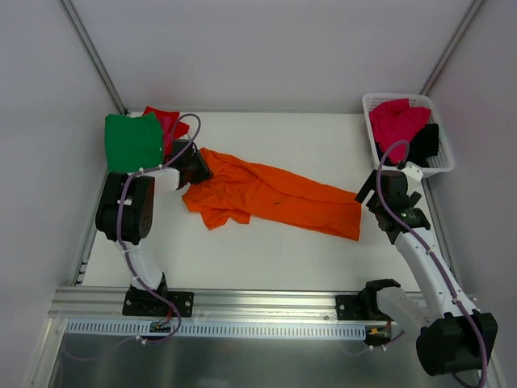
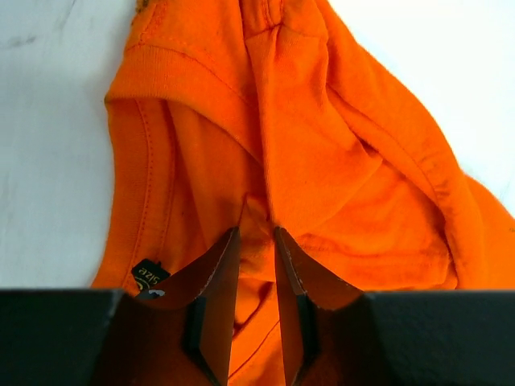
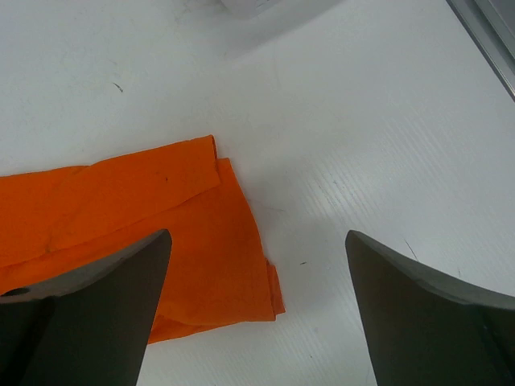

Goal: Fold and stack the t-shirts
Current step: Flatten the tshirt out

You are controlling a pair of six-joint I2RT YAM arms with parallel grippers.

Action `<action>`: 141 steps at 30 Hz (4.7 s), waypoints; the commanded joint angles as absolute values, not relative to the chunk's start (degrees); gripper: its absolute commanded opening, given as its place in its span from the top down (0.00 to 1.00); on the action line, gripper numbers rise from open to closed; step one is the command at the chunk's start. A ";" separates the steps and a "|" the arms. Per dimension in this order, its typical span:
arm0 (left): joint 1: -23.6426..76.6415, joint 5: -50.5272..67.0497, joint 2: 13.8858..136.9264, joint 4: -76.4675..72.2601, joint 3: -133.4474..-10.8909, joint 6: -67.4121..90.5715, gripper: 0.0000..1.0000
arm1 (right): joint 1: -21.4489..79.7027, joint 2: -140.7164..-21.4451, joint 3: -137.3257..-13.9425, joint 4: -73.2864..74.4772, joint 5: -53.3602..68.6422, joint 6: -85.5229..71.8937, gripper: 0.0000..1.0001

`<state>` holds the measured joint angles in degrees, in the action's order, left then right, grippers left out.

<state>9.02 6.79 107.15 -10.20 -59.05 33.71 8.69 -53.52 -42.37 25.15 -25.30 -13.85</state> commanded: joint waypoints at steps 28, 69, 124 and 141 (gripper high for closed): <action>9.14 7.91 106.79 -10.55 -56.78 33.93 0.78 | 8.35 -51.94 -42.71 25.05 -26.19 -13.71 0.05; 12.66 4.66 102.81 -1.23 -78.54 27.17 1.00 | 8.35 -56.33 -44.21 24.17 -24.00 -13.27 0.05; 5.45 7.56 129.90 8.70 -115.67 31.02 1.00 | 7.56 -105.64 -76.80 19.33 -7.82 -12.57 0.99; 5.01 5.89 128.41 8.70 -111.71 30.59 1.00 | 6.42 -116.80 -87.61 28.21 -6.77 -16.00 1.00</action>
